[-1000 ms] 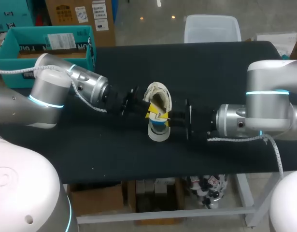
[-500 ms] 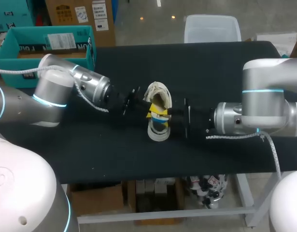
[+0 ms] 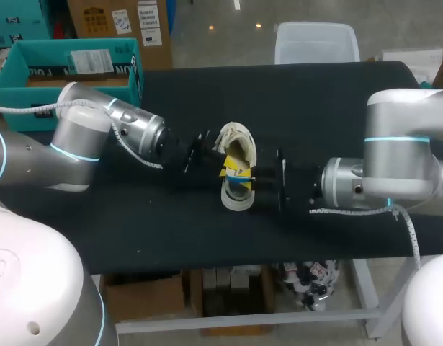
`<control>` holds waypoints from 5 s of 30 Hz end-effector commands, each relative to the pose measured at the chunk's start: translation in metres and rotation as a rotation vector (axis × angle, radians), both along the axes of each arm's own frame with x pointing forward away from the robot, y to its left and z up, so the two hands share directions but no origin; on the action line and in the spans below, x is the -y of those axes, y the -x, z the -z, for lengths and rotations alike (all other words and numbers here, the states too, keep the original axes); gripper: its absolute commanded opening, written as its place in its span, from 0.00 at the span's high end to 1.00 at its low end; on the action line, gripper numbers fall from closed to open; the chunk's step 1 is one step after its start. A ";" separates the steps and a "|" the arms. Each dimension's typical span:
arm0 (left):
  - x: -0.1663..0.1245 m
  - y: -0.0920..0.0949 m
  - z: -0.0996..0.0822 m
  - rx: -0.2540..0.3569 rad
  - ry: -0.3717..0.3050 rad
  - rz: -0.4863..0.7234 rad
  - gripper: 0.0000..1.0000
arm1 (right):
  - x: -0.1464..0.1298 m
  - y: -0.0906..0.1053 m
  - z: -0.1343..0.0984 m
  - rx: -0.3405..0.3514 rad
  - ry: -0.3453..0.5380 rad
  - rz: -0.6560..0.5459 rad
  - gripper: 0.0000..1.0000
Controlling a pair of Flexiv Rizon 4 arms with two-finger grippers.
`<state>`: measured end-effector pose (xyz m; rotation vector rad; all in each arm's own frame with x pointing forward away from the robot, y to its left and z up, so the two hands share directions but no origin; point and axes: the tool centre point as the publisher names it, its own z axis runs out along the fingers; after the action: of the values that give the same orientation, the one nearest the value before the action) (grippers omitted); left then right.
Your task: Open the shoe tongue, take the insole out of the shoe, put the insole back into the shoe, and pack the shoe into the shoebox
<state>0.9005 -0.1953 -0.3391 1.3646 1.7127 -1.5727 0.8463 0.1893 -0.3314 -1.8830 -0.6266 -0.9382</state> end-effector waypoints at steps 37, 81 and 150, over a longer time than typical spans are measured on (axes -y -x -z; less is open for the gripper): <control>0.004 -0.006 0.002 0.025 -0.043 0.051 1.00 | -0.002 -0.026 0.034 -0.045 0.040 -0.013 1.00; 0.001 0.012 -0.013 0.054 -0.044 0.055 1.00 | -0.002 -0.008 0.019 -0.030 0.153 0.062 1.00; -0.109 0.039 -0.100 -0.011 -0.498 -0.284 0.00 | 0.007 -0.005 0.031 0.076 0.566 0.072 0.00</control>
<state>0.8681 -0.0890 -0.2426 1.2834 2.2713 -1.1378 0.8580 0.1808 -0.3707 -2.3481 -0.9481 -0.9450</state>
